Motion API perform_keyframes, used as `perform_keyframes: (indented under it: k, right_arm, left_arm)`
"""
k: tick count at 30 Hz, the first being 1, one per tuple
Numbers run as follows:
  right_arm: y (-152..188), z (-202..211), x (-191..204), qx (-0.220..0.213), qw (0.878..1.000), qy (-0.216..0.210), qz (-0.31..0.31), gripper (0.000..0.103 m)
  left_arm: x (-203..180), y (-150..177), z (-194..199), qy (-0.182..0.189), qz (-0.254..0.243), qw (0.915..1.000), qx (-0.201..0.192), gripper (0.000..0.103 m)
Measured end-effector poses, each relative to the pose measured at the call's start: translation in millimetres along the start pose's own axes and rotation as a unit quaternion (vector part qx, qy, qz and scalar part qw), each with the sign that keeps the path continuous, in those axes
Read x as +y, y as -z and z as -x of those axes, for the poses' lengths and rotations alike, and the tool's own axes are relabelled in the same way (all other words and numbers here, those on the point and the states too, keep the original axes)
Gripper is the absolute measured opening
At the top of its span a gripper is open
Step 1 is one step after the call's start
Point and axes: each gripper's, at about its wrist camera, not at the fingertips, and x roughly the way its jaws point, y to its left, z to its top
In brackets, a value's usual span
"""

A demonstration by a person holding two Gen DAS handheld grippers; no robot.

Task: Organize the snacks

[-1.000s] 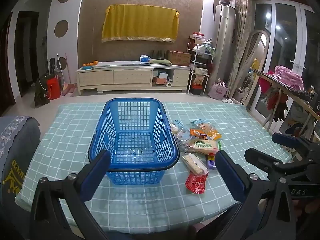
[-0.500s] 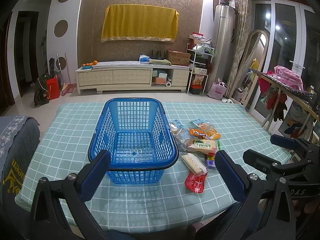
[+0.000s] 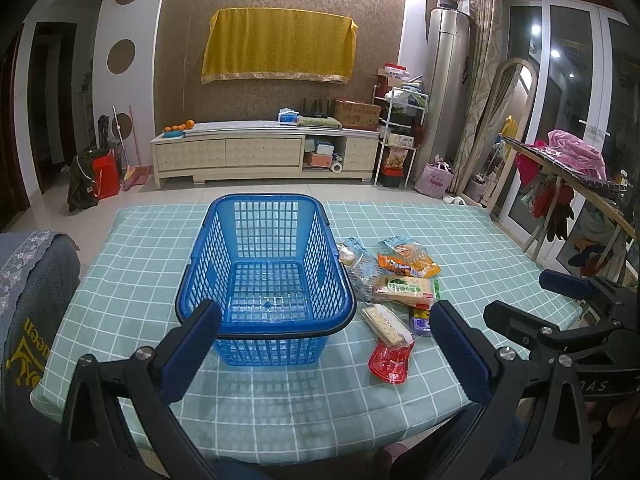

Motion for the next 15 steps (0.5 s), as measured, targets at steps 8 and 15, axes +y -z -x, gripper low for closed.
perform_keyframes:
  k: [8,15]
  right_arm:
    - [-0.3,-0.3,0.2,0.001,1.0,-0.001,0.0,0.103]
    - [0.0,-0.3,0.8,0.001,1.0,-0.002,0.0,0.103]
  left_arm:
    - [0.1,1.0,-0.6,0.001,0.002,1.0,-0.001,0.103]
    - [-0.3,1.0,0.2,0.002,0.002,1.0,-0.001,0.103]
